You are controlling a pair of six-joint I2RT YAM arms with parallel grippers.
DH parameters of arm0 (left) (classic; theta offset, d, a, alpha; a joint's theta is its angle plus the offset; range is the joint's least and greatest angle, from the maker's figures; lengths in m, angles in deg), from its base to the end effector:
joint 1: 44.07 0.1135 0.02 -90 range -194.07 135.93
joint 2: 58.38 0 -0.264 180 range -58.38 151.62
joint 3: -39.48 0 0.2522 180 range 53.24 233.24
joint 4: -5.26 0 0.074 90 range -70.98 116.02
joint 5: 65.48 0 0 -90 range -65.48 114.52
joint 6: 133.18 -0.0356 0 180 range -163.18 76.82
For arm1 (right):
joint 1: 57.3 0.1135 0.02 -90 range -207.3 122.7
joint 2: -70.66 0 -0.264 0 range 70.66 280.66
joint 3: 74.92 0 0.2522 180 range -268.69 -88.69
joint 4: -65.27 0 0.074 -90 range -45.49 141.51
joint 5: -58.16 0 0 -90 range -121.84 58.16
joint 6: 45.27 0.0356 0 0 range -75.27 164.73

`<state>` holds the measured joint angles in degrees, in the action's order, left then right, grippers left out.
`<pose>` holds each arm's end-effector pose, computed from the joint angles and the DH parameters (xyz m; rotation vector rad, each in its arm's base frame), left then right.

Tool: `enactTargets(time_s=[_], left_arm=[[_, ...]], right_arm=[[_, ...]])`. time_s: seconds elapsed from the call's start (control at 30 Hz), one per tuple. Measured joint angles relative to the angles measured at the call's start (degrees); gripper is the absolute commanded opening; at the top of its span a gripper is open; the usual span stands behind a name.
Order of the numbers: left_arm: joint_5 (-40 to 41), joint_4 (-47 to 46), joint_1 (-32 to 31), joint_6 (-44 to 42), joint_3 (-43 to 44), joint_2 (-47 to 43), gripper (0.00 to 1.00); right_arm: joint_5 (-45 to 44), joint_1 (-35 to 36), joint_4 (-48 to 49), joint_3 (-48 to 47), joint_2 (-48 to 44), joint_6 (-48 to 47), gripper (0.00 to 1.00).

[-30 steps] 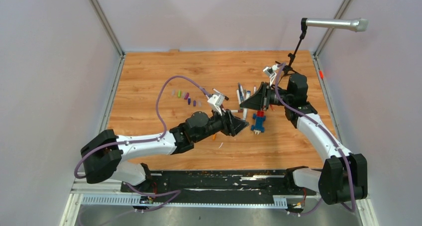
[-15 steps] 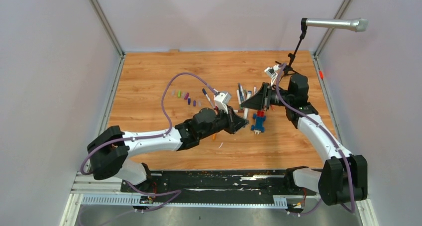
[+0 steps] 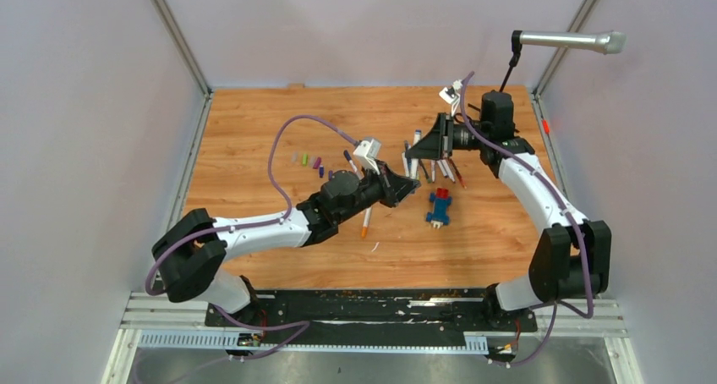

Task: Open the pen caps
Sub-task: Open the pen cap from the pen.

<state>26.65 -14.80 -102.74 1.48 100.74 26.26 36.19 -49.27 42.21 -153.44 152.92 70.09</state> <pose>0.1760 -0.2865 0.2699 0.1891 1.7996 -1.3183 0.3064 0.0766 0.3193 -0.4920 1.9906 1.5589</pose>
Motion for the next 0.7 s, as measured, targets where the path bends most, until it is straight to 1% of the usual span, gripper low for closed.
enactTargets(time_s=[0.17,0.5,0.7], left_arm=[[0.6,-1.9,1.2,0.0,-0.8,-0.4,0.0],[0.8,-5.0,1.4,0.7,-1.6,1.4,0.0],[1.3,-4.7,1.4,0.8,-1.7,1.6,0.0]], right_arm=[[0.0,0.8,-2.4,-4.5,3.6,0.0,0.0],[-0.8,0.9,-3.0,-5.1,4.8,-0.3,0.0],[-0.9,0.9,-4.3,-6.1,6.3,-0.4,0.0]])
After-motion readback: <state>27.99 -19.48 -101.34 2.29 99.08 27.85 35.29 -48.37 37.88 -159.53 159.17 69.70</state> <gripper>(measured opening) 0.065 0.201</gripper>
